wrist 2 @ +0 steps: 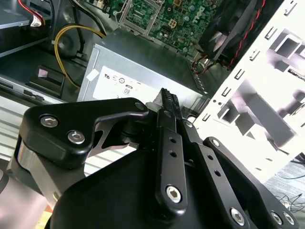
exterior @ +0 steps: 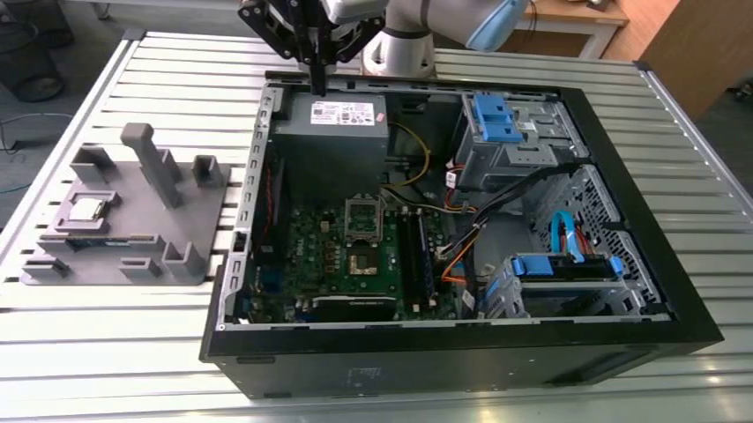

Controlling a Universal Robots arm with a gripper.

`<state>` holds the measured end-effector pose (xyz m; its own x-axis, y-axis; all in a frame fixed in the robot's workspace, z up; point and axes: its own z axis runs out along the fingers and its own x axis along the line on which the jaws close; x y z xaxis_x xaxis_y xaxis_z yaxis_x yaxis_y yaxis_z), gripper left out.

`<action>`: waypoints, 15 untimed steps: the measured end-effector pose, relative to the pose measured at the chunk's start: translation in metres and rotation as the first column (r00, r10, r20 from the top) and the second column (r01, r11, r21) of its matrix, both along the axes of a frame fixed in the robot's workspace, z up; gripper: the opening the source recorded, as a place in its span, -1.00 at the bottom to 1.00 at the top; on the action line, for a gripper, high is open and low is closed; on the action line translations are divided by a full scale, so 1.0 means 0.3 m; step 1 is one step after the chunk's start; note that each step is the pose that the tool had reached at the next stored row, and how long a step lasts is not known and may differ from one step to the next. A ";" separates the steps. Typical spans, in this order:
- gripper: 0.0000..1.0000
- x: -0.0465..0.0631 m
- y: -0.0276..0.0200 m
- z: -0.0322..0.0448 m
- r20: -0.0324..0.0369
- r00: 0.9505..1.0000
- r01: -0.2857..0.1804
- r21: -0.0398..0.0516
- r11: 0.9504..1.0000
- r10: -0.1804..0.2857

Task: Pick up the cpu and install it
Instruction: 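Reach for the cpu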

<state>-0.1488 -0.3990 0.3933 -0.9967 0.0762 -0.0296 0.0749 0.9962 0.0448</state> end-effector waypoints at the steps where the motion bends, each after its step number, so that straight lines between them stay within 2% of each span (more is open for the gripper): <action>1: -0.79 -0.003 0.000 0.000 0.000 1.000 0.000 0.000 1.000 0.000; 15: -0.79 -0.018 0.000 0.000 0.000 1.000 0.000 0.000 1.000 0.000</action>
